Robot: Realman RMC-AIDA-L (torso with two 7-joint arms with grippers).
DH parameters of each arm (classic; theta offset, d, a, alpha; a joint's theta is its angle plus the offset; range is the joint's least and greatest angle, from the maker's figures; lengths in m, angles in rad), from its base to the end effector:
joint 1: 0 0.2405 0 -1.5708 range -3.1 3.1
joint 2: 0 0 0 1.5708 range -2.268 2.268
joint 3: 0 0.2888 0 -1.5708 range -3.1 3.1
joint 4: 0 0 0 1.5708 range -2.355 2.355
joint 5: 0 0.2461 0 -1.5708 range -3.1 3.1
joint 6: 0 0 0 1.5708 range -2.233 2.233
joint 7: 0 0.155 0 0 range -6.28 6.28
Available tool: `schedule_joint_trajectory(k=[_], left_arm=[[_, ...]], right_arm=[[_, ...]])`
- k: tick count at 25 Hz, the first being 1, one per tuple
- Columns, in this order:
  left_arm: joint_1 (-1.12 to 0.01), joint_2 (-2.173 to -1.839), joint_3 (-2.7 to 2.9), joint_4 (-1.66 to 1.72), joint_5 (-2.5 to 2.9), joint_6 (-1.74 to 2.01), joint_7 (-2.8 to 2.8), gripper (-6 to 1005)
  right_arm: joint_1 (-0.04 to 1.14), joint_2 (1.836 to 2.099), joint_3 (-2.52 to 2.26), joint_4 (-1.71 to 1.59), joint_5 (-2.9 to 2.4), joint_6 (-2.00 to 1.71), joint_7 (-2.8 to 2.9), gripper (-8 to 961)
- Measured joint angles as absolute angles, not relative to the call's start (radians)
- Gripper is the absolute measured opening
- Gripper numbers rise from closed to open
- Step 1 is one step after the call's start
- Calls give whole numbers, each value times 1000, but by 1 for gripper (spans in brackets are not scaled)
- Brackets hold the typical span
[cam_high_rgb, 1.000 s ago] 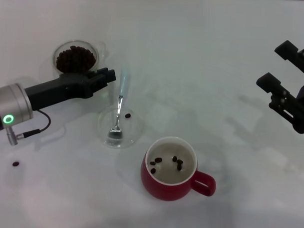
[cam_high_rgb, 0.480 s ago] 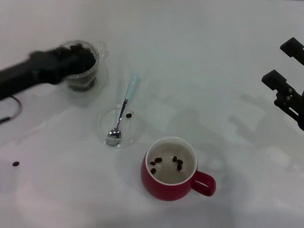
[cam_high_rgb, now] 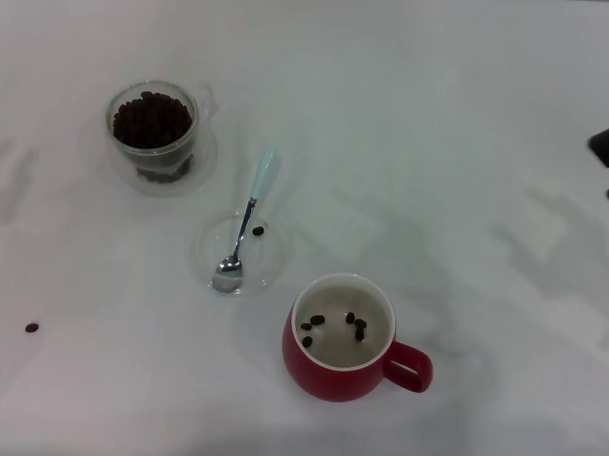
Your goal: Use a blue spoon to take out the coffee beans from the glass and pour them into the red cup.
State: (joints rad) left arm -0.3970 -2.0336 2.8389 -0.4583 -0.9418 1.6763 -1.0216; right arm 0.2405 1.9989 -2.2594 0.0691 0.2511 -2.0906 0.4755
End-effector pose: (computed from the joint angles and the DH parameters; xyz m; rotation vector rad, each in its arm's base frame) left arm -0.4211 0.2990 0.0523 -1.9291 -0.7034 -0.9591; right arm 0.3655 0.2056 0.0019 -1.9468 0.1941 1.3319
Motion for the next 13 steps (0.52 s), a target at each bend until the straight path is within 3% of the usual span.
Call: schedule_joint_trajectory(k=[4, 9, 13], left_arm=[[-323, -2035, 2834, -464, -1026, 1664, -978, 321], [-270, -2070, 2832, -460, -1124, 1657, -915, 321], [-244, -2075, 2832, -427, -1151, 1641, -908, 321]], right_arm=[[201, 2000, -2259, 73, 332, -2092, 476, 701], [172, 2000, -2259, 81, 433, -2092, 477, 701], [170, 1999, -2259, 104, 485, -2086, 478, 701]])
